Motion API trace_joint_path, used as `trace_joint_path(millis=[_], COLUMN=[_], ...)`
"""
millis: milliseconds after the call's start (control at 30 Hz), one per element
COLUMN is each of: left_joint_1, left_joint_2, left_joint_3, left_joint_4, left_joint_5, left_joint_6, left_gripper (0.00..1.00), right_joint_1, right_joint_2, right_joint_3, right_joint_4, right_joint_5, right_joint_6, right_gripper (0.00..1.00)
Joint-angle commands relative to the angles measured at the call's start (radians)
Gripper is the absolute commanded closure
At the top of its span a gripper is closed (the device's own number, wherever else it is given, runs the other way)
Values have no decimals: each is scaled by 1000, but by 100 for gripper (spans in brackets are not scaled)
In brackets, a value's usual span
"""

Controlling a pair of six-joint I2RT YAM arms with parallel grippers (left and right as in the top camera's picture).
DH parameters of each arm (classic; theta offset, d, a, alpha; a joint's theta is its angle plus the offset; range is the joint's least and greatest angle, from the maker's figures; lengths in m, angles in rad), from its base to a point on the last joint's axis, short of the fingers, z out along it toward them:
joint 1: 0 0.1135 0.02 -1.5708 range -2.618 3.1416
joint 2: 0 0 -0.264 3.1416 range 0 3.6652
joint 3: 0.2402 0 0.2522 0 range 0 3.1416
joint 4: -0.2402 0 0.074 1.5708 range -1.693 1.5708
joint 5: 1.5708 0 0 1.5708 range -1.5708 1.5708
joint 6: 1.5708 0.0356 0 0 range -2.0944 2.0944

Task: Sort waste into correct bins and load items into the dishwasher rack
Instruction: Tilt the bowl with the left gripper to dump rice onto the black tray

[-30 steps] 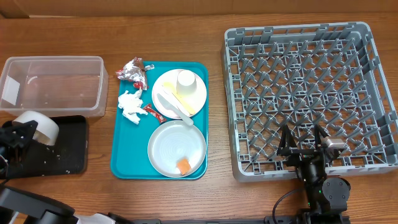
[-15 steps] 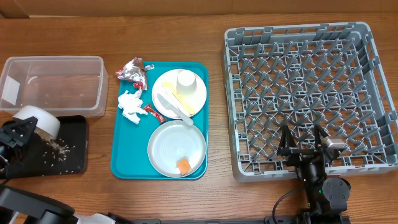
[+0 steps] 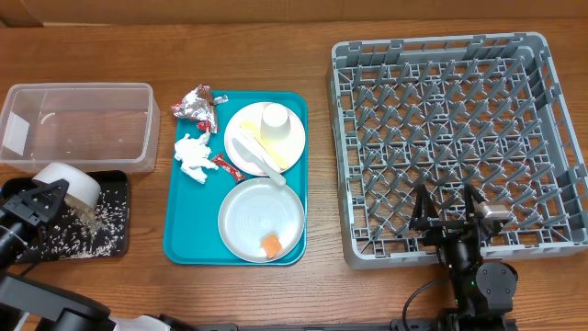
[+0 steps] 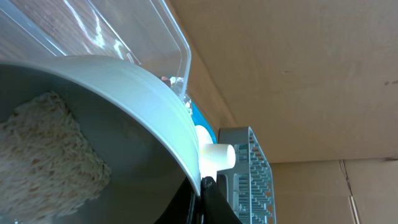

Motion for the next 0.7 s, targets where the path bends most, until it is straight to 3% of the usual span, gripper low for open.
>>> trace_joint_path(millis=[0,333,533,667], left_joint_1=[2,2,4,4], left_joint_2=[1,1,1,1], left_joint_3=[-6,-52,-85,-85], left_joint_4=[6,14,70,134], left_joint_5=[16,19,20,18], left_joint_6=[34,102,96,24], left_gripper=[94,96,96,96], right_joint_1=[-7,-7,-7,-7], right_joint_2=[-10,-10,-10,-10], right_joint_3=[-10,-10,-10,-10], right_joint_4=[3,3,3,3], right_joint_5=[1,1,1,1], right_joint_6=[-4,-4,-3,-3], right_gripper=[0,0,0,0])
